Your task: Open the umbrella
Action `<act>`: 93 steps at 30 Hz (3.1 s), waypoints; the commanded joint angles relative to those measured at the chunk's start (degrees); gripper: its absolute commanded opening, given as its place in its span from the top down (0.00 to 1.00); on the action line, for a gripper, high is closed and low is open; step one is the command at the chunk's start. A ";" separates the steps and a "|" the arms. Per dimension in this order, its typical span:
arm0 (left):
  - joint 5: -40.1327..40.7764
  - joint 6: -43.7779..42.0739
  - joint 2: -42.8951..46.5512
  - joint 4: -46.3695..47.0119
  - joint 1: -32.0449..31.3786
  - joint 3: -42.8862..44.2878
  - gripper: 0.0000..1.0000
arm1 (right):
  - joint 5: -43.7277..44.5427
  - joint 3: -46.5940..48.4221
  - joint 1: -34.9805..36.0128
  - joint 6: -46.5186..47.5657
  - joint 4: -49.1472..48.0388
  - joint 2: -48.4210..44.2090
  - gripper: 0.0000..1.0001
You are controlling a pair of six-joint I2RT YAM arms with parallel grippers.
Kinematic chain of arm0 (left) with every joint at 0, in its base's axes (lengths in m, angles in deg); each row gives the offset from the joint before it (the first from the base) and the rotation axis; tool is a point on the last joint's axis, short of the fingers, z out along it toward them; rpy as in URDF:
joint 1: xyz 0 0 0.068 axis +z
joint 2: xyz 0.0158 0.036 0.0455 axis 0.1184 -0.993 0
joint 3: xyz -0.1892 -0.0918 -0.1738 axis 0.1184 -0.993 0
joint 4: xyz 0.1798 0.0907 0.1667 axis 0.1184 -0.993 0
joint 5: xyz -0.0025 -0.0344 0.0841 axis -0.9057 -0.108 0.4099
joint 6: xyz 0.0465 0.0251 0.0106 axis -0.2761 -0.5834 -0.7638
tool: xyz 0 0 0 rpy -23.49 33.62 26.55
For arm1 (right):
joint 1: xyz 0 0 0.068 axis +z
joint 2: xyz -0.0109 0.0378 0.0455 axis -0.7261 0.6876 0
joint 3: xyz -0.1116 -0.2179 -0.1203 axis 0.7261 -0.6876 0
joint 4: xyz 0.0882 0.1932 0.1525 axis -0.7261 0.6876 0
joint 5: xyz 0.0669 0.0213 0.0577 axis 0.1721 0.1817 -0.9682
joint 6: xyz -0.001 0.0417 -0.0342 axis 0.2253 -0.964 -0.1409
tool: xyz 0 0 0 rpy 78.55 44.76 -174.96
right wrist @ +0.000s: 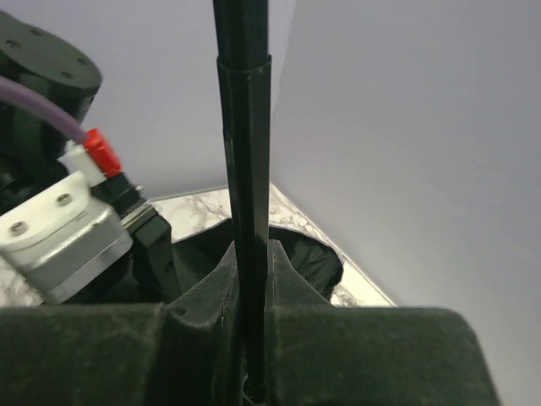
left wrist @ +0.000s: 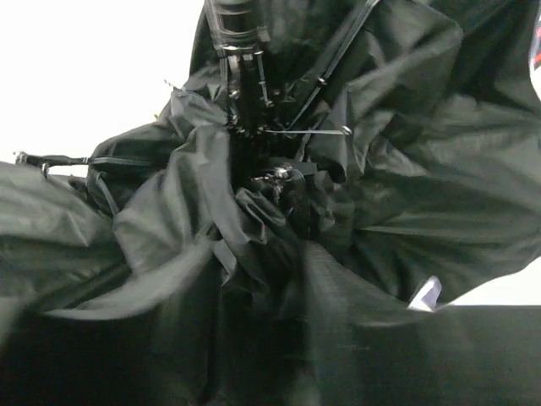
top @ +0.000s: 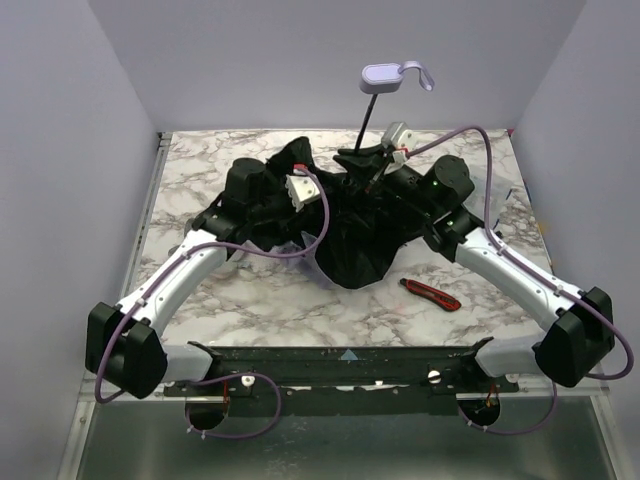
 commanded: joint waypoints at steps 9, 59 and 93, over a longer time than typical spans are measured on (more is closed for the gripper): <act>-11.61 10.93 6.54 -1.92 11.53 2.04 1.00 | -2.97 0.24 -1.01 8.71 11.55 -4.35 1.00; -9.35 5.98 6.94 -3.42 4.94 1.77 0.45 | -21.20 -1.06 -9.75 3.88 16.71 -1.38 1.00; 14.72 -8.50 -8.46 -19.68 7.68 1.49 0.95 | -16.98 7.88 -12.27 3.64 27.77 -3.32 1.00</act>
